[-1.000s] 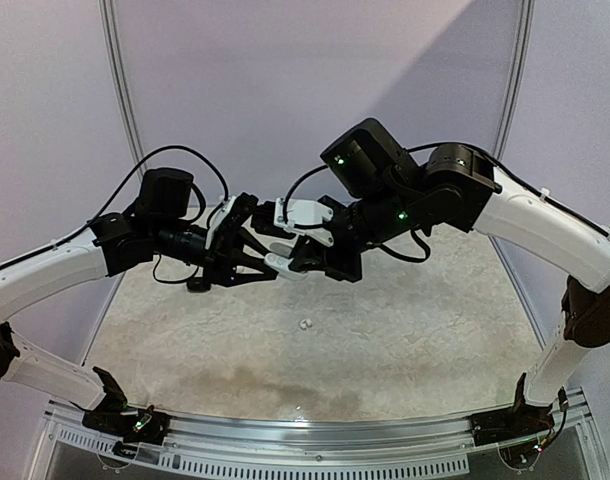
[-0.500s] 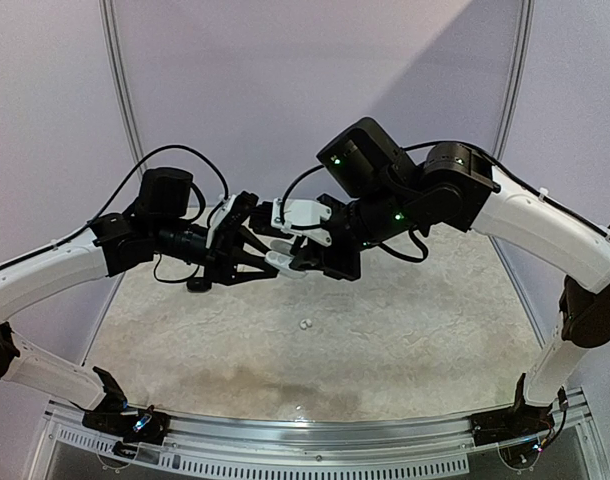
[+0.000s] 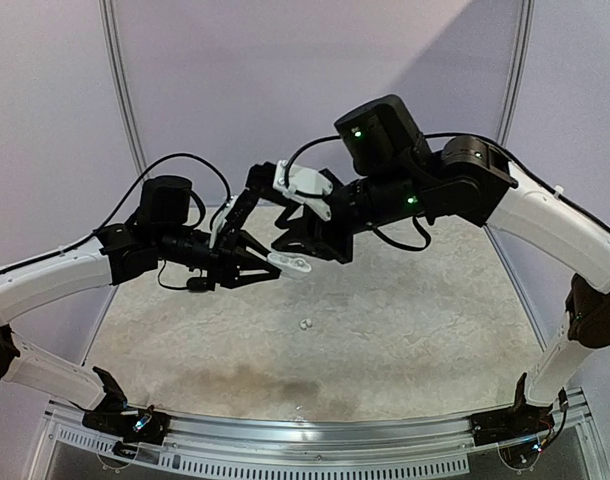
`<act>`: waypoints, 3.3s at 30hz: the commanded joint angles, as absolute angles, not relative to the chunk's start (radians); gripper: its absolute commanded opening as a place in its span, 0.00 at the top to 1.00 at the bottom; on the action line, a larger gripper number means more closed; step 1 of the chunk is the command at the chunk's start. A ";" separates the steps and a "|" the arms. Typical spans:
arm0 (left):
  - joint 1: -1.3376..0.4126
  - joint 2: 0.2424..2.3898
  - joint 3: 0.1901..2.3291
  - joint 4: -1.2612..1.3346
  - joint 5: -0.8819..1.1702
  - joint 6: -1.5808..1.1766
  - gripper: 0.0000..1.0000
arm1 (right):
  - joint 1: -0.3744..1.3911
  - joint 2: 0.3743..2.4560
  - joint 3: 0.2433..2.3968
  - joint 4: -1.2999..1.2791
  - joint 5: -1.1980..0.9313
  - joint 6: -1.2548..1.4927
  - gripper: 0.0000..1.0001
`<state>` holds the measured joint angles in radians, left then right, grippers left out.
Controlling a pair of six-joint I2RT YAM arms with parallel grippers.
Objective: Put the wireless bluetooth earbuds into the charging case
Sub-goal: Pick up the left earbud from the center of the board.
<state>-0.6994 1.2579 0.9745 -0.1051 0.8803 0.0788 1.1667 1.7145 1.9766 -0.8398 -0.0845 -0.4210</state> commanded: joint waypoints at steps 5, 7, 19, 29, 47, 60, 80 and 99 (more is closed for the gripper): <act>-0.628 1.253 0.917 -0.017 0.837 -0.086 1.00 | 1.026 1.522 1.831 -0.488 -0.129 -0.070 0.54; -0.603 1.236 0.902 -0.017 0.824 -0.093 1.00 | 0.937 1.487 1.739 -0.446 -0.095 0.104 0.51; -0.481 1.062 0.789 -0.079 0.671 -0.103 1.00 | 0.859 1.882 1.739 -0.756 0.060 0.482 0.62; -0.473 1.011 0.742 -0.059 0.649 -0.106 1.00 | 0.969 2.238 1.913 -0.817 0.048 0.529 0.66; -0.471 1.012 0.736 -0.035 0.658 -0.117 1.00 | 0.993 2.342 1.923 -0.830 0.113 0.539 0.79; -0.471 1.009 0.733 -0.038 0.658 -0.117 1.00 | 0.994 2.343 1.869 -0.832 0.099 0.534 0.83; -0.471 1.015 0.735 -0.039 0.661 -0.117 1.00 | 1.026 2.235 1.710 -0.829 0.095 0.556 0.85; -0.473 1.003 0.691 0.129 0.484 -0.113 1.00 | 1.030 2.034 1.780 -0.784 0.265 0.546 1.00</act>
<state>-0.4835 1.0195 0.7334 -0.0132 0.5980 -0.1093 1.0214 2.2021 1.7279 -0.7876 0.1513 0.5533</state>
